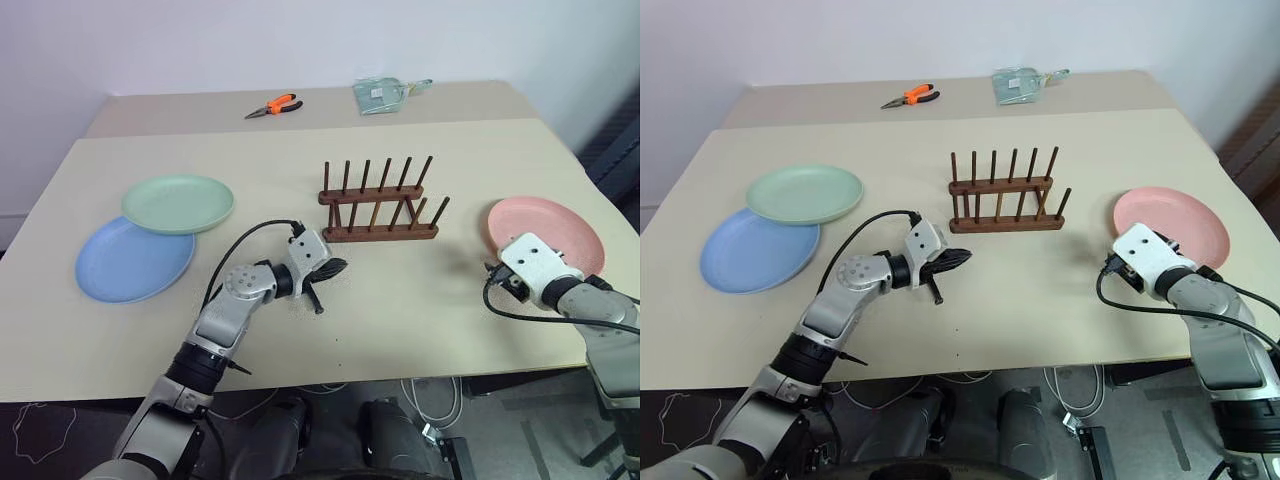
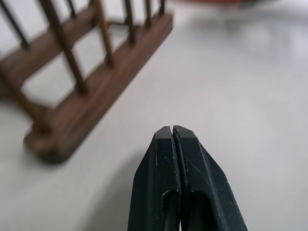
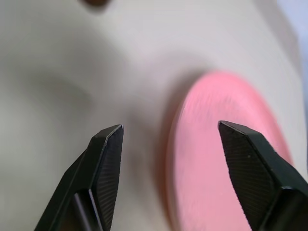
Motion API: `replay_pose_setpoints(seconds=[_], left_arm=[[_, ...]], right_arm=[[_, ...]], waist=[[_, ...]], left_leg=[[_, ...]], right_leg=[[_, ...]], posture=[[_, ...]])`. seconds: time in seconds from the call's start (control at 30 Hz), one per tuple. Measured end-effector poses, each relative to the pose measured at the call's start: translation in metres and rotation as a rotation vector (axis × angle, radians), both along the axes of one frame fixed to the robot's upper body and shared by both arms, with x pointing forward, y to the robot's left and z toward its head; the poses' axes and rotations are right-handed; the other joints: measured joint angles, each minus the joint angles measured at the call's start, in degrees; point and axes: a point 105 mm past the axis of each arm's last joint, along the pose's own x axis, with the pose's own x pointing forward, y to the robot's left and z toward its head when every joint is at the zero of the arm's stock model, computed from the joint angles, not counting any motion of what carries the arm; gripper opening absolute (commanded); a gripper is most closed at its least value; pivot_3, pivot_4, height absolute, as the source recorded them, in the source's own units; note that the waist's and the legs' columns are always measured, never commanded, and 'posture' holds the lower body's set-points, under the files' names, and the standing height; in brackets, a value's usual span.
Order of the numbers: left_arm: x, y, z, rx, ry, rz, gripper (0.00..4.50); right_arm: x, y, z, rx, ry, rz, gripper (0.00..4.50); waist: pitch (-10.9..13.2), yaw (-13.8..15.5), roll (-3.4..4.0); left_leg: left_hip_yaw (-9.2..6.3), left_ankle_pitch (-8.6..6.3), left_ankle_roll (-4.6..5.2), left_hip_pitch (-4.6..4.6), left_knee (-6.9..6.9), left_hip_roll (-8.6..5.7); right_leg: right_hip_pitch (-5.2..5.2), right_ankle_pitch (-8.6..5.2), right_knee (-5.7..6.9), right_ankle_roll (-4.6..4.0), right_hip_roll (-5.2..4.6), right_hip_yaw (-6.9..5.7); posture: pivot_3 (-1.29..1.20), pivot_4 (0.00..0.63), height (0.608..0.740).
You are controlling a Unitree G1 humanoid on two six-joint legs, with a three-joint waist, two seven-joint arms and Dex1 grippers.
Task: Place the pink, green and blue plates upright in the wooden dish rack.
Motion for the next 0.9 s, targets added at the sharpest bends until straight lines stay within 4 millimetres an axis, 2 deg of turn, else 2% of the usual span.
replay_pose_setpoints(seconds=[0.03, 0.07, 0.13, 0.2, 0.23, 0.4, 0.47, 0.53, 0.6, 0.67, 0.7, 0.77, 0.8, 0.9], left_arm=[[0.0, -0.001, 0.001, -0.003, -0.002, -0.002, 0.0], [0.0, -0.002, 0.002, -0.006, -0.004, -0.005, 0.0], [0.001, -0.003, 0.004, -0.006, -0.008, -0.008, 0.0], [0.001, -0.003, 0.004, -0.006, -0.009, -0.01, 0.0], [0.0, -0.003, 0.004, -0.006, -0.008, -0.012, 0.0], [-0.004, -0.004, 0.007, -0.007, -0.019, -0.033, 0.0], [-0.006, -0.001, 0.005, 0.003, -0.017, -0.035, 0.0], [-0.006, 0.003, 0.002, 0.015, -0.011, -0.033, 0.0], [-0.006, 0.004, 0.001, 0.021, -0.01, -0.035, 0.0], [-0.007, 0.005, 0.001, 0.024, -0.011, -0.037, 0.0], [-0.007, 0.005, 0.001, 0.024, -0.01, -0.038, 0.0], [-0.008, 0.007, -0.001, 0.029, -0.005, -0.039, 0.0], [-0.009, 0.008, -0.001, 0.031, -0.002, -0.04, 0.0], [-0.01, 0.007, -0.001, 0.025, 0.001, -0.051, 0.0]], right_arm=[[0.002, -0.003, 0.0, -0.006, -0.004, -0.013, 2.69], [0.003, -0.007, -0.001, -0.01, -0.003, -0.033, 2.4], [0.006, -0.018, -0.004, -0.019, 0.003, -0.08, 1.53], [0.007, -0.026, -0.006, -0.033, 0.009, -0.115, 0.37], [0.007, -0.028, -0.007, -0.035, 0.01, -0.119, 0.04], [0.011, -0.027, -0.003, -0.047, -0.015, -0.105, 0.04], [0.018, -0.017, 0.012, -0.02, -0.087, -0.057, 0.04], [0.027, 0.001, 0.042, 0.09, -0.213, 0.004, 0.04], [0.035, 0.029, 0.091, 0.294, -0.387, 0.103, 0.04], [0.029, 0.052, 0.144, 0.559, -0.515, 0.221, 0.04], [0.023, 0.061, 0.162, 0.665, -0.54, 0.289, 0.04], [0.005, 0.085, 0.188, 0.873, -0.517, 0.467, 0.04], [-0.003, 0.096, 0.194, 0.939, -0.482, 0.544, 0.04], [-0.01, 0.112, 0.193, 1.084, -0.362, 0.645, 0.04]], waist=[[0.0, -0.04, 0.0], [0.01, 0.02, -0.02], [0.01, 0.07, -0.01], [0.01, 0.12, 0.0], [0.01, 0.13, 0.0], [0.02, -0.02, 0.03], [0.09, -0.29, 0.14], [0.18, -0.51, 0.27], [0.24, -0.72, 0.32], [0.27, -0.28, 0.28], [0.26, 0.0, 0.26], [0.28, 0.43, 0.22], [0.27, 0.57, 0.22], [0.28, 0.78, 0.22]], left_leg=[[0.01, 0.0, 0.0, 0.0, 0.0, 0.0], [0.01, 0.0, 0.0, 0.0, 0.01, 0.0], [0.01, 0.0, 0.0, 0.0, 0.01, 0.0], [0.01, -0.01, 0.02, -0.01, 0.01, -0.01], [0.0, -0.01, 0.03, -0.01, 0.0, -0.01], [0.01, -0.02, 0.03, -0.01, -0.01, 0.0], [0.03, -0.02, 0.03, -0.01, -0.02, 0.0], [0.03, -0.02, 0.03, -0.02, -0.02, 0.01], [0.02, -0.01, 0.04, -0.03, -0.02, 0.02], [-0.04, -0.02, 0.06, -0.08, -0.03, 0.02], [-0.05, -0.04, 0.1, -0.09, -0.03, 0.02], [-0.16, -0.09, 0.19, -0.12, 0.0, 0.0], [-0.16, -0.13, 0.23, -0.13, 0.0, 0.0], [-0.09, -0.21, 0.24, -0.14, 0.04, -0.06]], right_leg=[[0.01, 0.0, 0.0, 0.01, 0.0, 0.0], [0.01, 0.01, 0.0, 0.0, 0.0, 0.0], [0.01, 0.01, -0.01, 0.01, 0.0, 0.0], [0.01, 0.0, -0.01, 0.05, -0.01, 0.0], [0.0, 0.02, -0.01, 0.08, -0.01, 0.0], [-0.01, 0.02, -0.01, 0.11, -0.01, 0.0], [-0.03, 0.03, 0.0, 0.11, 0.01, 0.01], [-0.04, 0.03, 0.01, 0.12, 0.01, 0.03], [-0.04, 0.04, 0.02, 0.14, 0.01, 0.05], [-0.06, 0.02, -0.02, 0.16, 0.02, 0.02], [-0.06, 0.02, -0.03, 0.16, 0.02, 0.01], [-0.02, 0.02, -0.07, 0.15, 0.01, -0.06], [0.0, 0.02, -0.11, 0.14, 0.0, -0.06], [0.0, -0.04, -0.17, 0.04, -0.09, -0.04]], posture=[[0.0, 0.15, 0.719], [0.0, 0.15, 0.719], [0.0, 0.15, 0.719], [0.0, 0.15, 0.719], [0.0, 0.15, 0.719], [0.0, 0.15, 0.719], [0.0, 0.15, 0.719], [0.0, 0.15, 0.719], [0.0, 0.15, 0.719], [0.0, 0.15, 0.719], [0.0, 0.15, 0.719], [0.0, 0.15, 0.719], [0.0, 0.15, 0.719], [0.0, 0.15, 0.719]])
